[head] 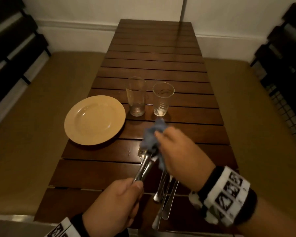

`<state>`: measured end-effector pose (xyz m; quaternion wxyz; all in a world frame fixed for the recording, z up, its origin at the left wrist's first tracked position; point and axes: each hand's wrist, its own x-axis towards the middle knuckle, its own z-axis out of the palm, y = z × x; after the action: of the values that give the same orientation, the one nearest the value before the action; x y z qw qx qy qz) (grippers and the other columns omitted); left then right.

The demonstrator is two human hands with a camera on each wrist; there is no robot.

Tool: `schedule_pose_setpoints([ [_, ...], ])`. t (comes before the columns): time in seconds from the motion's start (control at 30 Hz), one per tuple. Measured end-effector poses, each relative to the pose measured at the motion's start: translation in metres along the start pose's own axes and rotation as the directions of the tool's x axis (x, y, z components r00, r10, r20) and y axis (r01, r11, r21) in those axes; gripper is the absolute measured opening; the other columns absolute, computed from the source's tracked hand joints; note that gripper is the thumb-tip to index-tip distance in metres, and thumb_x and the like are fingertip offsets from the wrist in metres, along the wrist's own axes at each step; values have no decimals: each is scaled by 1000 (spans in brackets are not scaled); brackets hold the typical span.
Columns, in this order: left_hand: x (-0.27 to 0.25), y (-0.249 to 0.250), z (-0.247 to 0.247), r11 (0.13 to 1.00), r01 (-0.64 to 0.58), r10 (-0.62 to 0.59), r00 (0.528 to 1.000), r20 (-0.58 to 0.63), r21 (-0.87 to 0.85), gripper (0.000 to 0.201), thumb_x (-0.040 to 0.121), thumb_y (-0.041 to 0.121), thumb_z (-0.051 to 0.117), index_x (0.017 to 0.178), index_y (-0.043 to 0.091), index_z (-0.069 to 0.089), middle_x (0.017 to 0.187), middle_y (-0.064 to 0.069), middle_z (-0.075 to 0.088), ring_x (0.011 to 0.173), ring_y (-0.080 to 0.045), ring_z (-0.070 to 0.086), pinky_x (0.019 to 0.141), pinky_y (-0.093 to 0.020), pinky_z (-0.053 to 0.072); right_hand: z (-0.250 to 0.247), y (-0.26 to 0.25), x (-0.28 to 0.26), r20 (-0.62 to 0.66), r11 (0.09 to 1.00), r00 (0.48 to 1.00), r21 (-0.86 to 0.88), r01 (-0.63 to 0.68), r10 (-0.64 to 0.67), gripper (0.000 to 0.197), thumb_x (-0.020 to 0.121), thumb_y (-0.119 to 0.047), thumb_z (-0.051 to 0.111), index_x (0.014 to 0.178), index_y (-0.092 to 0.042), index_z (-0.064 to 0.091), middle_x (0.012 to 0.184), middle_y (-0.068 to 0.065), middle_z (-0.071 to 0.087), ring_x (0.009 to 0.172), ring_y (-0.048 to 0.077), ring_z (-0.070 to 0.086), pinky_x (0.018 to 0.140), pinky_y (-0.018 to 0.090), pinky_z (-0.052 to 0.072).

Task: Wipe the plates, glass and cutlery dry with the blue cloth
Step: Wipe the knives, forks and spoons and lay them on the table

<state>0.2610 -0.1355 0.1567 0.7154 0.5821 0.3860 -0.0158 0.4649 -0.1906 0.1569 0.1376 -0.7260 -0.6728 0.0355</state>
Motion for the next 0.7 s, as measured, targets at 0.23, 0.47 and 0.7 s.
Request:
schedule_pose_setpoints([
  [0.23, 4, 1, -6, 995, -103, 103, 994, -30, -12, 47, 104, 27, 39, 58, 22, 50, 45, 1, 37, 36, -11, 28, 39, -20, 24, 2, -42, -10, -55, 989, 988, 36, 145, -143, 38, 90, -24, 44, 119, -6, 63, 107, 7, 60, 89, 21, 56, 75, 34, 51],
  [0.47, -6, -2, -12, 998, -67, 67, 996, 61, -11, 39, 97, 38, 46, 64, 17, 50, 50, -7, 41, 36, -14, 33, 40, -21, 30, -6, 23, 12, -77, 999, 997, -49, -5, 1, 46, 88, -26, 53, 127, -1, 57, 108, 12, 60, 88, 23, 58, 76, 40, 55],
  [0.7, -3, 0, -20, 980, -174, 171, 984, 39, 93, 20, 105, 16, 43, 110, 13, 62, 64, -1, 52, 46, -11, 41, 41, -23, 33, -10, 49, 2, 98, 384, 773, 824, -415, 626, 24, 102, -24, 46, 97, -17, 67, 98, 5, 69, 87, 9, 65, 80, 22, 51],
])
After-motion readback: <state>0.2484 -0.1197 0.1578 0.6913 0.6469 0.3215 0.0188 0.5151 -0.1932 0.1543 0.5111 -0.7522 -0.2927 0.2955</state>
